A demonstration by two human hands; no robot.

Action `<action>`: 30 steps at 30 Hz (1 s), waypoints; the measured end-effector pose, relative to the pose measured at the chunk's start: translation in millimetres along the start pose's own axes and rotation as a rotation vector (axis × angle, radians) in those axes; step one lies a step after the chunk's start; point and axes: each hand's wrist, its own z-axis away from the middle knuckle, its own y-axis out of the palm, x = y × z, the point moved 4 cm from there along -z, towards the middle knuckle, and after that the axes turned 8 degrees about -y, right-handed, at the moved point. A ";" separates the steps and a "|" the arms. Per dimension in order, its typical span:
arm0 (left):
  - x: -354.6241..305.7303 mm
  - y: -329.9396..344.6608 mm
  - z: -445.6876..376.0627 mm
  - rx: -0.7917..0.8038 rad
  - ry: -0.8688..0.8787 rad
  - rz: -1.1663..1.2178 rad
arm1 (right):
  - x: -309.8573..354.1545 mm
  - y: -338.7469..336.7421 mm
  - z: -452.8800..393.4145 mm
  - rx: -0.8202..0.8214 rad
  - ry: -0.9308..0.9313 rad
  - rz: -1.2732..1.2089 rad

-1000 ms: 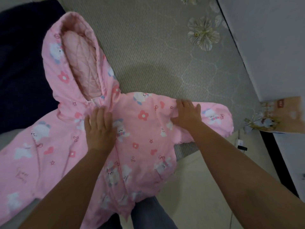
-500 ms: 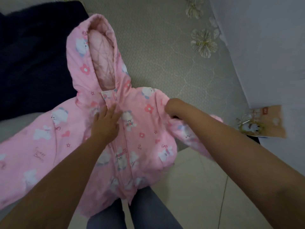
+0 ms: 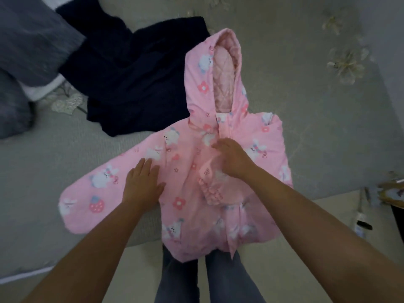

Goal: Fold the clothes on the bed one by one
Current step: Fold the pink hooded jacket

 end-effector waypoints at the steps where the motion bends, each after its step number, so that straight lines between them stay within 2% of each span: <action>1: 0.4 1.9 -0.4 -0.006 0.005 -0.004 | -5.0 5.1 4.3 0.117 -0.092 0.228; 3: -0.6 2.1 -2.0 -0.044 -0.005 0.014 | -20.1 8.6 10.0 0.269 -0.115 0.513; 5: -2.4 0.8 -5.3 -0.068 -0.015 0.060 | -25.5 5.6 7.0 0.299 -0.093 0.597; 6: -3.3 1.3 -5.4 -0.065 -0.018 0.079 | -23.4 2.0 2.0 0.233 -0.083 0.554; 9: -3.7 8.8 2.2 -0.035 -0.065 0.140 | -12.7 -13.3 -15.4 -0.195 0.035 0.284; 10: -3.0 12.4 8.8 -0.042 -0.111 0.176 | -10.5 -12.5 -20.0 -0.268 0.081 0.266; 11: -1.3 17.1 16.6 -0.056 -0.166 0.227 | -6.0 -8.0 -23.5 -0.273 0.116 0.274; 14: 7.9 31.9 41.6 -0.078 -0.390 0.538 | 5.0 18.0 -26.3 -0.147 0.191 0.340; 17: 14.4 50.8 56.8 -0.074 -0.556 0.790 | 12.5 25.9 -14.3 -0.257 0.262 0.280; 19: 16.6 52.2 62.3 -0.155 -0.658 0.960 | 20.7 33.6 -3.9 -0.310 0.109 0.272; 21: 13.5 49.3 61.9 -0.231 -0.682 1.104 | 22.6 47.8 8.0 -0.251 -0.070 0.271; 23: 11.4 44.9 56.5 -0.290 -0.722 1.220 | 20.2 58.5 17.0 -0.128 -0.103 0.276; 25: 10.9 43.2 49.4 -0.329 -0.771 1.306 | 17.1 61.2 20.6 -0.105 -0.136 0.298; 27: 10.1 38.5 41.8 -0.366 -0.756 1.270 | 16.6 61.1 20.8 -0.066 -0.156 0.347; 28: 8.5 31.9 39.2 -0.394 -0.692 1.193 | 15.4 60.3 18.5 -0.044 -0.166 0.354; 30: -1.1 6.6 36.9 -0.562 -0.414 0.951 | 11.3 57.0 12.1 0.009 -0.210 0.331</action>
